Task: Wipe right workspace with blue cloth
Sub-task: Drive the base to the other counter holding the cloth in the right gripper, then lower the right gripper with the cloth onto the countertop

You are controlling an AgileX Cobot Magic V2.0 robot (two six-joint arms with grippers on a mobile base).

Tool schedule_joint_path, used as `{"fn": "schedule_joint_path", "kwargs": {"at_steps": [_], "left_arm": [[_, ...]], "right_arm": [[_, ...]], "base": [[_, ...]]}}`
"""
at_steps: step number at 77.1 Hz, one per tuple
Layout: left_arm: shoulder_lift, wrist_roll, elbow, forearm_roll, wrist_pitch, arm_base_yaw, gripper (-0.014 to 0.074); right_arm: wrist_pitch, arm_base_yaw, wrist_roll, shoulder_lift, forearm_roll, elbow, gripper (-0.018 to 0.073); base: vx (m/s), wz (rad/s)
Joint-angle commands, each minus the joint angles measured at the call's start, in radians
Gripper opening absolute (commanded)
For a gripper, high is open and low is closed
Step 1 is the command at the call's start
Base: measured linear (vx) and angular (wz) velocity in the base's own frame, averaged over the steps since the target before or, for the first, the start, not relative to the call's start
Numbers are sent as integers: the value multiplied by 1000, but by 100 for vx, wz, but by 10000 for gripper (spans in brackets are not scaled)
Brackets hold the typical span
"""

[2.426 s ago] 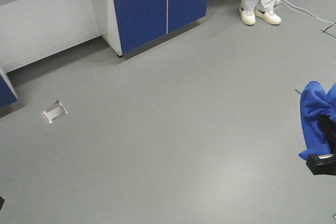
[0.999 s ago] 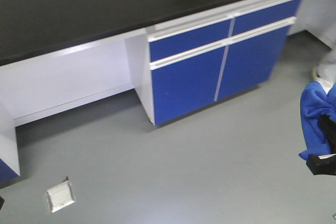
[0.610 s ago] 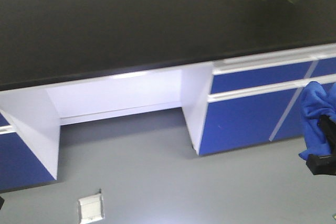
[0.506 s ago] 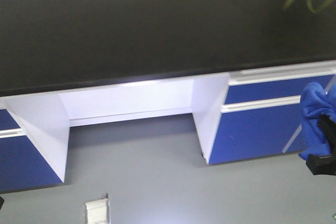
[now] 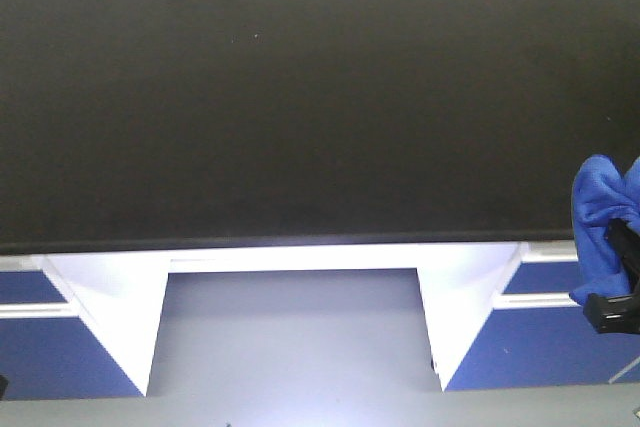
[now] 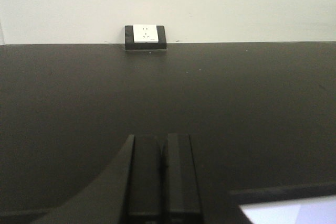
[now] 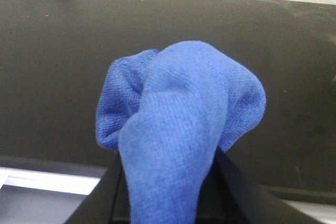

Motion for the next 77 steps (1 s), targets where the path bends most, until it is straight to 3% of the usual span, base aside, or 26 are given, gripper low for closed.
{"fn": "schedule_joint_path", "kwargs": {"at_steps": [1, 77], "left_arm": [[-9, 0, -25, -3, -84, 0, -6], [-9, 0, -25, -3, -84, 0, -6]], "right_arm": [[-81, -5, -4, 1, 4, -30, 2], [-81, -5, -4, 1, 4, -30, 2]], "base": [[31, 7], [21, 5]]}}
